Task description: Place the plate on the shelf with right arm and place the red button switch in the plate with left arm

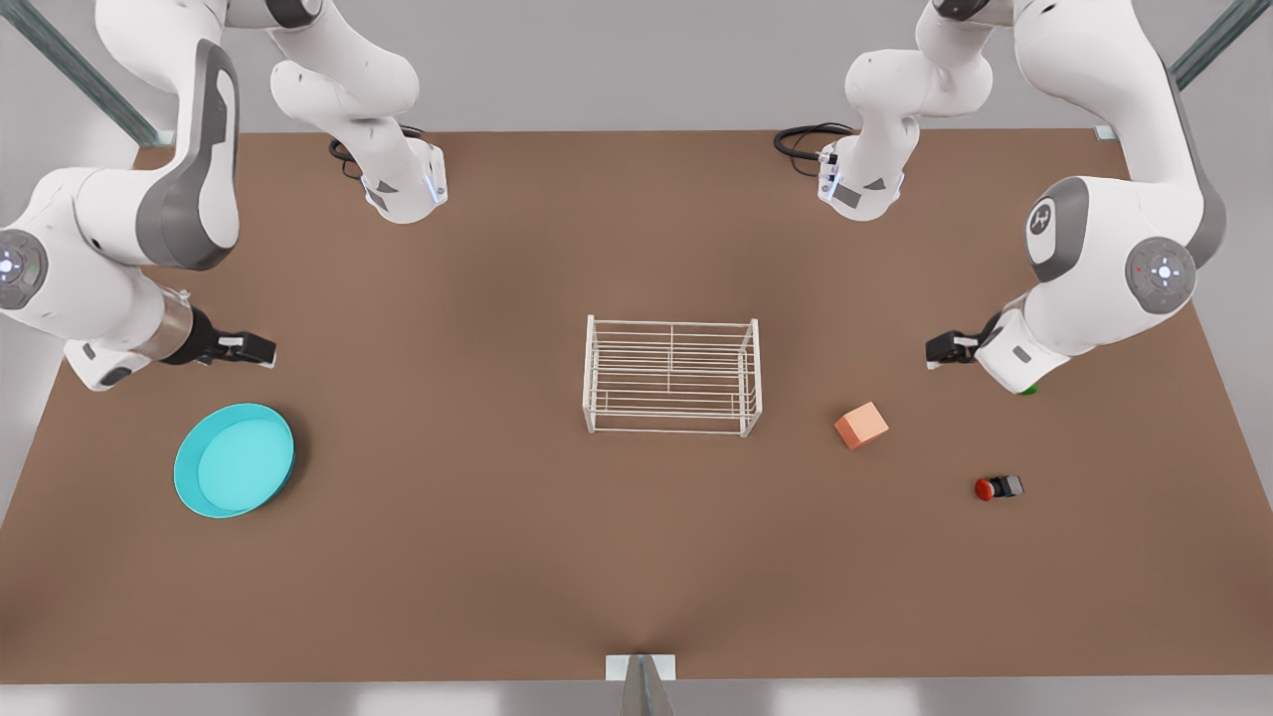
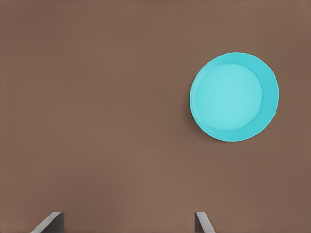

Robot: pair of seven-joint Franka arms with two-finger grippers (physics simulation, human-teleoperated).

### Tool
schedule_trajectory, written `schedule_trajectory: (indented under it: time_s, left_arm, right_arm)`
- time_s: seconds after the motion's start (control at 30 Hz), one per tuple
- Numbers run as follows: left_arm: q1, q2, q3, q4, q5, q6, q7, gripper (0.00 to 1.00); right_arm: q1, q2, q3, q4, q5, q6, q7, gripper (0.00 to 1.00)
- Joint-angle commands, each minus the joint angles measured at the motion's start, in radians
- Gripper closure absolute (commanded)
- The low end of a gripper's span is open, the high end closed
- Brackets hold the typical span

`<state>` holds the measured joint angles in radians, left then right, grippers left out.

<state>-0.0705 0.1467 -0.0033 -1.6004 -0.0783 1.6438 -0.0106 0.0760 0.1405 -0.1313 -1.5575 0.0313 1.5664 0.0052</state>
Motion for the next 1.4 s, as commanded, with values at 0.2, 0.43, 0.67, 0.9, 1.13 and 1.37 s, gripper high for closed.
schedule_trajectory:
  time_s: [0.2,0.43,0.67,0.9,1.13,1.37]
  left_arm:
    - [0.011,0.005,0.005,0.002,-0.003,0.021,0.049,0.0]
    - [0.011,0.007,0.005,-0.007,0.0,0.021,0.044,0.0]
    - [0.009,0.007,0.005,-0.007,0.02,0.011,0.043,0.0]
    - [0.009,0.005,0.003,-0.013,0.022,0.01,0.035,0.0]
    - [0.009,0.007,0.005,-0.013,0.022,0.01,0.034,0.0]
    - [0.009,0.007,0.003,-0.013,0.022,0.01,0.034,0.0]
  right_arm:
    - [-0.027,0.022,-0.011,0.0,0.002,0.032,-0.03,0.0]
    - [-0.13,0.188,-0.014,-0.003,-0.028,0.241,-0.418,0.0]
    - [-0.239,0.327,-0.013,0.031,0.052,0.396,-0.734,0.0]
    - [-0.341,0.511,-0.01,0.197,0.174,0.397,-0.984,0.0]
    - [-0.475,0.645,0.055,0.321,0.256,0.391,-1.165,0.0]
    - [-0.548,0.697,0.056,0.312,0.277,0.382,-1.171,0.0]
